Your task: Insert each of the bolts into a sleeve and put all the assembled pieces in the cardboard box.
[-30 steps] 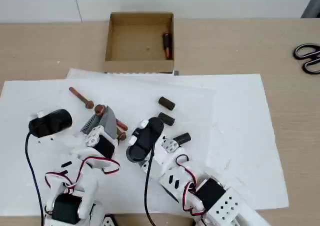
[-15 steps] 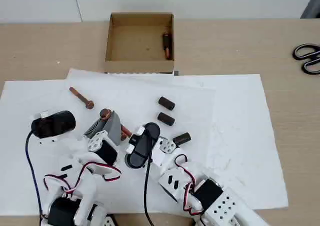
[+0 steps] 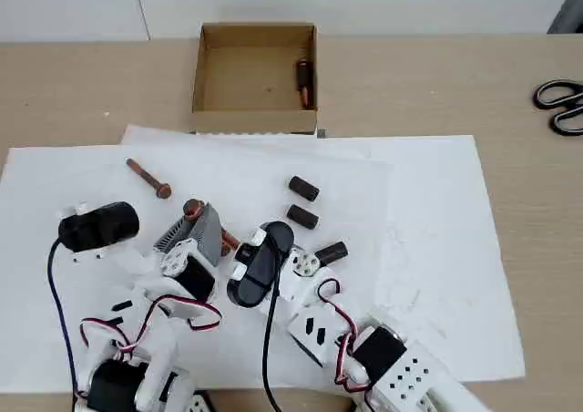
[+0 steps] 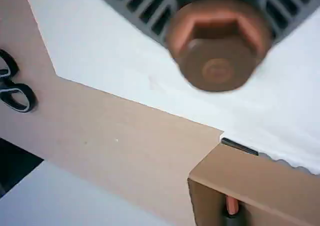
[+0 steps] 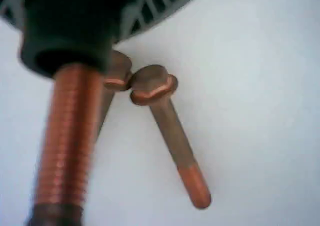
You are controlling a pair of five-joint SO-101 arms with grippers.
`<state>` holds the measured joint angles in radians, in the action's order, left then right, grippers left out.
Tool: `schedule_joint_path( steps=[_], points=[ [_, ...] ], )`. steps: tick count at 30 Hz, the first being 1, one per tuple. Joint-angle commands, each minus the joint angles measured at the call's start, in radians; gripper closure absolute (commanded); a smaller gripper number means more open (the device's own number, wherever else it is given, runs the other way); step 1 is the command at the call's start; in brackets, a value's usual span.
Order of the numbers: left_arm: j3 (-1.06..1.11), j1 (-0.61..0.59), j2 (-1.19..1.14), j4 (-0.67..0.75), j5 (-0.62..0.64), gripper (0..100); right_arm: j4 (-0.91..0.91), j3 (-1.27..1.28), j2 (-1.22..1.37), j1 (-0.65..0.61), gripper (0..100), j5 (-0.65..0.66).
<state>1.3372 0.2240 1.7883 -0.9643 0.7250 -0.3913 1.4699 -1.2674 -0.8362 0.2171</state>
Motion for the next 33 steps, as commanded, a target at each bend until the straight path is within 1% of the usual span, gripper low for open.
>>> schedule_joint_path(
  steps=[1,4,11,13,18,23,24,27,33],
  points=[
    [-0.019,0.034,0.008,0.000,0.006,99,0.033,-0.014,-0.019,-0.002,99.6,0.011],
    [-0.007,0.055,0.008,0.003,0.006,99,0.031,-0.015,-0.019,-0.002,99.6,0.011],
    [0.015,0.058,0.008,0.000,0.006,99,0.028,-0.068,-0.019,-0.002,99.6,0.011],
    [0.016,0.058,0.008,-0.018,0.006,99,0.030,-0.087,-0.019,-0.002,99.6,0.012],
    [0.018,0.109,0.008,-0.068,0.003,99,0.030,-0.152,-0.019,-0.002,99.6,0.015],
    [0.030,0.133,0.008,-0.069,0.000,99,0.030,-0.207,-0.019,-0.002,99.6,0.109],
    [0.036,0.133,0.008,-0.069,-0.017,99,0.031,-0.218,-0.019,-0.002,99.6,0.118],
    [0.056,0.133,0.008,-0.069,-0.046,99,0.031,-0.247,-0.019,-0.002,99.6,0.121],
    [0.056,0.133,0.008,-0.069,-0.048,99,0.031,-0.253,-0.018,-0.002,99.6,0.123]
  ],
)
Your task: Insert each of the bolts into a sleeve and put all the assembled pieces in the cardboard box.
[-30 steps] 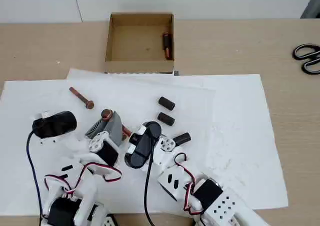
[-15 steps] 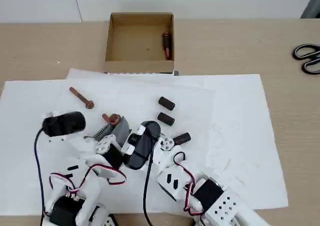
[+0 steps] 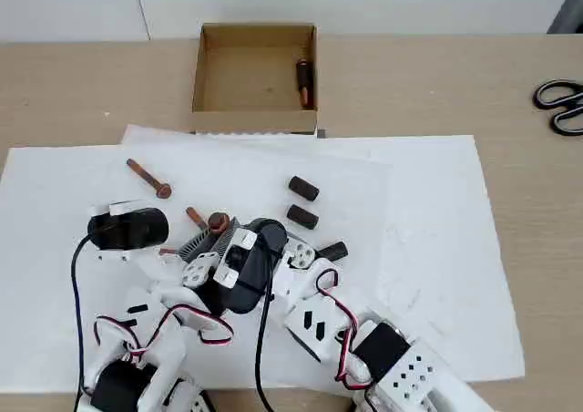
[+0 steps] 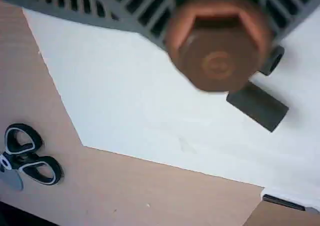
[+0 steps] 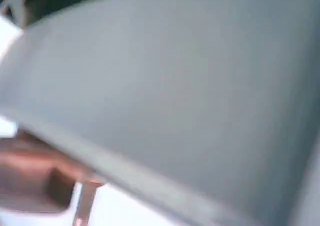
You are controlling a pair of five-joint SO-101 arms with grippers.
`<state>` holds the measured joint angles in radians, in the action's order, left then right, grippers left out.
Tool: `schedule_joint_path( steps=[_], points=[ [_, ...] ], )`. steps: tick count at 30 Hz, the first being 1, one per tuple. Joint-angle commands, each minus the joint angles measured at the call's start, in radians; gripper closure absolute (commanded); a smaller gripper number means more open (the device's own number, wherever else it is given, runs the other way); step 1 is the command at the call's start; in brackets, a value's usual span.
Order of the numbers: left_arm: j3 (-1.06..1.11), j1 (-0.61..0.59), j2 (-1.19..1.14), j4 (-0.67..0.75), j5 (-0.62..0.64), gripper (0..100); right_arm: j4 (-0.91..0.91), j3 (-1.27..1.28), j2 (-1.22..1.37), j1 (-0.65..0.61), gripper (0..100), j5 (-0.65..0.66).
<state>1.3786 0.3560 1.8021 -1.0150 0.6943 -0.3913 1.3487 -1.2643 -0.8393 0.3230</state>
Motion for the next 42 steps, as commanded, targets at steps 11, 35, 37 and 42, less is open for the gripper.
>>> schedule_joint_path(
  steps=[11,35,37,42],
  points=[
    [0.008,-0.008,-0.006,-0.014,-0.083,75,0.030,-0.095,-0.015,0.001,99.6,0.017],
    [-0.183,-0.130,-0.003,-0.005,-0.184,100,0.030,0.018,-0.021,0.008,99.6,0.017],
    [-0.163,-0.189,-0.003,0.018,-0.232,98,0.030,0.018,-0.021,0.031,99.6,0.015],
    [-0.035,-0.345,-0.002,0.106,-0.482,99,0.021,0.017,-0.021,0.125,99.6,-0.003]
  ],
)
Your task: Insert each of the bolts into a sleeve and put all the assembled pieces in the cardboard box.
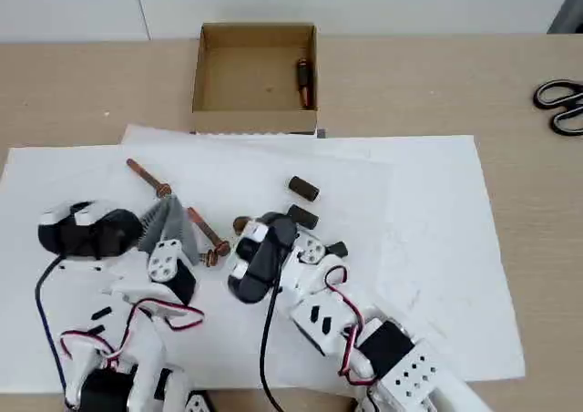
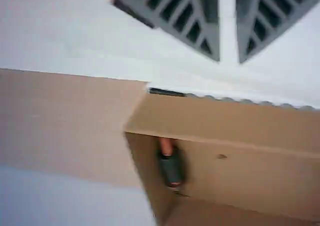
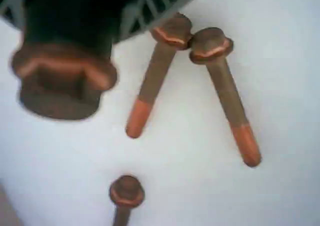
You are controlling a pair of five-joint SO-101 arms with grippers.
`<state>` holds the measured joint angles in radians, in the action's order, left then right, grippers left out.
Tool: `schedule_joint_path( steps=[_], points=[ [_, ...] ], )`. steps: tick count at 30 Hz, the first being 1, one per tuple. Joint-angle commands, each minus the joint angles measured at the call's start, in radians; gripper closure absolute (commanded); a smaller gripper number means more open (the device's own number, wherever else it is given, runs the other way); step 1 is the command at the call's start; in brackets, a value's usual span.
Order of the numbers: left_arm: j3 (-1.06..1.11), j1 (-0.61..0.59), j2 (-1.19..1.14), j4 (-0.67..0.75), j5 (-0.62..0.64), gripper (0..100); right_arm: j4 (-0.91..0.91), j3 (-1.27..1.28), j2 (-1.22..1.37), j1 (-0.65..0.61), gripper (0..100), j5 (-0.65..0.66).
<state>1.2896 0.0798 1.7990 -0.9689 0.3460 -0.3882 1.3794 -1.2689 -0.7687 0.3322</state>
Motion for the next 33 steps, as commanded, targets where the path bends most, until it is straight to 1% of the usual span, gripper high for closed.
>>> schedule_joint_path(
  steps=[1,3,6,9,13,17,25,28,33],
  points=[
    [0.093,-0.089,0.002,0.074,-0.178,99,0.018,-0.014,-0.013,0.074,99.6,-0.041],
    [0.174,-0.120,0.002,0.095,-0.224,99,0.002,-0.018,-0.008,0.119,99.6,-0.107],
    [0.269,-0.132,0.002,0.124,-0.233,99,-0.084,-0.038,-0.008,0.168,99.6,-0.183],
    [0.308,-0.129,0.002,0.124,-0.233,99,-0.194,-0.132,-0.005,0.226,99.6,-0.264],
    [0.369,-0.127,0.002,0.126,-0.232,99,-0.268,-0.295,0.088,0.298,99.6,-0.293],
    [0.394,-0.127,0.002,0.123,-0.230,99,-0.269,-0.505,0.306,0.328,99.6,-0.295],
    [0.394,-0.127,-0.002,0.118,-0.233,99,-0.268,-1.005,0.871,0.351,99.6,-0.285],
    [0.394,-0.127,-0.002,0.118,-0.233,99,-0.255,-1.198,1.096,0.383,99.6,-0.218],
    [0.394,-0.129,-0.002,0.118,-0.232,99,-0.168,-1.487,1.406,0.407,99.6,-0.083]
  ],
)
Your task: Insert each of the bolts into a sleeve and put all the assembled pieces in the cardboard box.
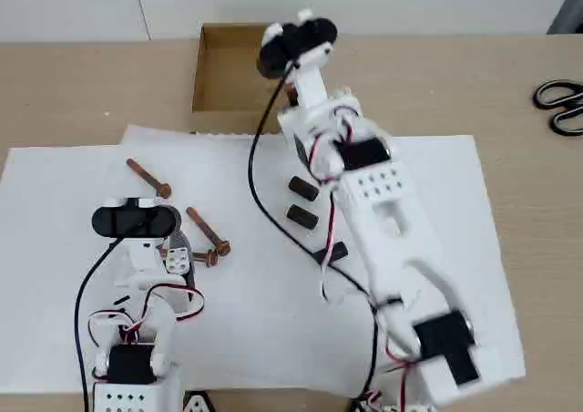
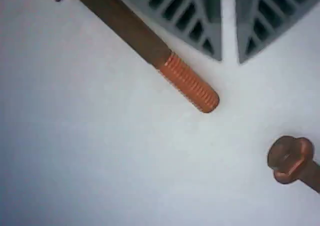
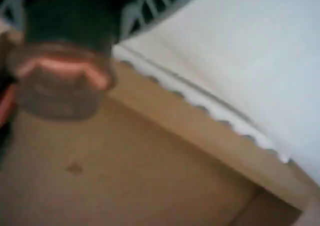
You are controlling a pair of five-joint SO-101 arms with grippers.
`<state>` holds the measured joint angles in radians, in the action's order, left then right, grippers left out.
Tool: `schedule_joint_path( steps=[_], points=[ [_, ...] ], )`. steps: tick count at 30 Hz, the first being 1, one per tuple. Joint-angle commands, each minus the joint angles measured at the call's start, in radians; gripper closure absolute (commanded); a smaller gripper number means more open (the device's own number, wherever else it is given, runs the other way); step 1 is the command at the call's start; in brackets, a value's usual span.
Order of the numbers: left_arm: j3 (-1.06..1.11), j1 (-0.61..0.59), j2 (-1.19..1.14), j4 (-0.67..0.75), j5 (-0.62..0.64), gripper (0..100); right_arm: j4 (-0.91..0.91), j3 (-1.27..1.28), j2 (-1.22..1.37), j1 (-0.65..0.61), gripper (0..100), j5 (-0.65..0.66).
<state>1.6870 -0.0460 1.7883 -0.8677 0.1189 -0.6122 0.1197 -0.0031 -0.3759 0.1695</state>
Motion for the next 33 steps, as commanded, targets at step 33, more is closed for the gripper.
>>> schedule_joint_path(
  steps=[33],
  points=[
    [-0.004,-0.008,0.009,0.017,-0.002,99,0.143,-0.816,0.802,-0.042,85.1,0.740]
  ],
)
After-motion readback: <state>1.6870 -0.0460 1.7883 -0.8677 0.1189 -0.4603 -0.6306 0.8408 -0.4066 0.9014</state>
